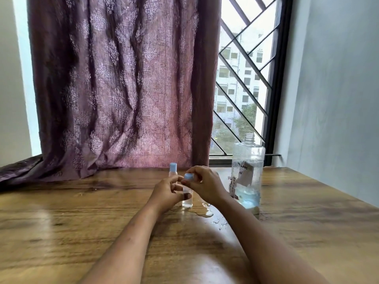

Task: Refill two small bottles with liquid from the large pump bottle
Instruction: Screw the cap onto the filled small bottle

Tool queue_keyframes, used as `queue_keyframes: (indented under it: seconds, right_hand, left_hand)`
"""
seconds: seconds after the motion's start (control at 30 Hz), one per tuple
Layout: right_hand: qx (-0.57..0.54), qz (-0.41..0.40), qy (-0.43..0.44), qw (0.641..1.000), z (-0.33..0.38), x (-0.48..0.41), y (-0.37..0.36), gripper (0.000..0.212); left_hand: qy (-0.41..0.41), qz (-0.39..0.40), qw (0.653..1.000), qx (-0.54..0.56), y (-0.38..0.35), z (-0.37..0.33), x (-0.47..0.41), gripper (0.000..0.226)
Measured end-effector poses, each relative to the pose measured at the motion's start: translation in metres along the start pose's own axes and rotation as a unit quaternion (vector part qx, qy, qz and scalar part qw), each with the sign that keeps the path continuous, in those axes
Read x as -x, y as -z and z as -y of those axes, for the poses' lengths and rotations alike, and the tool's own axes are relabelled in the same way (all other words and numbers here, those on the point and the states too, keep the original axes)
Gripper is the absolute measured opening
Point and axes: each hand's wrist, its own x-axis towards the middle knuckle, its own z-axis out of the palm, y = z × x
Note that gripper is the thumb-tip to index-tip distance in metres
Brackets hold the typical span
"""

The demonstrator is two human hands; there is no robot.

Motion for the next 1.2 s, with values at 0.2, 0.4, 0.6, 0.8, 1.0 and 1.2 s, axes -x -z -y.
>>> queue_keyframes:
  seconds: [0.2,0.4,0.6,0.8,1.0,1.2]
  right_hand:
    - [-0.208,0.060,-0.112,0.970,0.002,0.001,-0.008,0.053]
    - [-0.355,0.012,-0.145,0.924,0.006,-0.004,0.004,0.045]
    - [-0.241,-0.115,-0.129,0.955,-0.003,-0.007,0.013,0.029]
    - [-0.299,0.122,-0.104,0.941,0.007,-0.001,-0.008,0.033]
    - [-0.208,0.002,-0.122,0.970,0.007,-0.003,0.014,0.037]
    - [-0.220,-0.081,-0.105,0.966,0.006,-0.006,0.022,0.008]
  left_hand:
    - [-0.007,0.001,1.000,-0.005,0.001,0.000,-0.001,0.042]
    - [-0.005,-0.008,1.000,-0.019,0.001,0.002,-0.002,0.037]
    - [0.001,-0.002,1.000,-0.010,0.001,0.000,-0.001,0.035]
    - [0.000,-0.001,1.000,-0.004,0.002,-0.002,0.000,0.035]
    - [-0.002,-0.004,1.000,-0.008,0.000,0.001,-0.002,0.035]
    - [0.004,0.004,1.000,-0.010,0.002,0.005,-0.005,0.036]
